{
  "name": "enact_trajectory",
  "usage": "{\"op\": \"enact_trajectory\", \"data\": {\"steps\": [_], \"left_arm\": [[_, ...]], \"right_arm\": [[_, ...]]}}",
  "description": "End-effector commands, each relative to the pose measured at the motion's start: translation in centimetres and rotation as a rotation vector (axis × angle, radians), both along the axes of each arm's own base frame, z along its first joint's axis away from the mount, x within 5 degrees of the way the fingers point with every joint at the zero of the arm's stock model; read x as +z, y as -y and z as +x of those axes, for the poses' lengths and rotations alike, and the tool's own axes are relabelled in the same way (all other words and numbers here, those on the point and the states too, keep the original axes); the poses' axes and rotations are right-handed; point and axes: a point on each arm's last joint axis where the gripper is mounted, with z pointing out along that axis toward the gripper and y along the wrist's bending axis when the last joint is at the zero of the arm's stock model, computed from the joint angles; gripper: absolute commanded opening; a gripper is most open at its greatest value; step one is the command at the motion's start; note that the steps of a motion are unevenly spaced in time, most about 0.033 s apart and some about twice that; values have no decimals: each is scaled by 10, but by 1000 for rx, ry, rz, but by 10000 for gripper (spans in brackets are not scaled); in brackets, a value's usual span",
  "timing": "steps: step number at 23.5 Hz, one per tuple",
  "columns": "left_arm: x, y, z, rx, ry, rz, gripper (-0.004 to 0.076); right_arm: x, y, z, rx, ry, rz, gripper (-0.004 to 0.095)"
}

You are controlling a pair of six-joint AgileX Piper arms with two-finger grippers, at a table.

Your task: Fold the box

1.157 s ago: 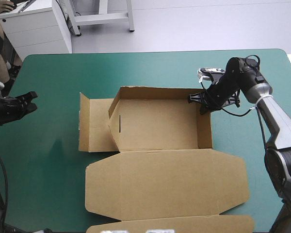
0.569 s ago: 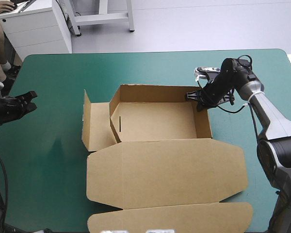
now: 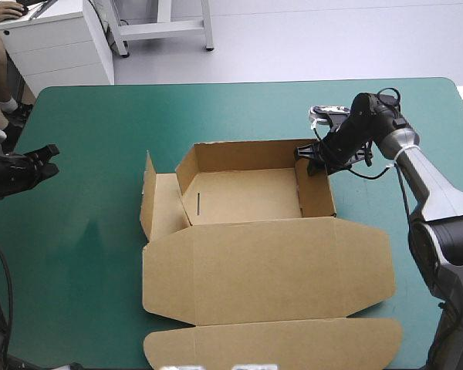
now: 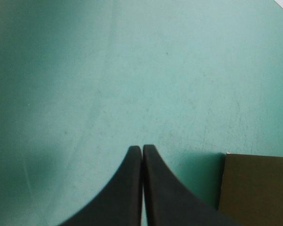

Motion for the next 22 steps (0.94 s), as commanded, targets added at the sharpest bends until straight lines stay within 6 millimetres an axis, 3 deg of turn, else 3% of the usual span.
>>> {"op": "enact_trajectory", "data": {"steps": [1, 4, 12, 16, 19, 22], "left_arm": [[24, 4, -3, 18, 84, -8, -10], [24, 4, -3, 16, 82, -10, -10], [23, 5, -4, -1, 69, -15, -10], [23, 5, -4, -1, 68, -14, -10], [23, 5, -4, -1, 69, -15, -10], [23, 5, -4, -1, 69, -15, -10]], "right_arm": [[29, 2, -5, -14, 79, 29, 674], [32, 2, -8, -20, 51, 27, 826], [77, 1, -20, -74, 121, -8, 836], [108, 2, -41, -76, 212, -40, 836], [144, 4, -69, -78, 304, -11, 836], [167, 10, -90, -87, 365, 11, 832]]}}
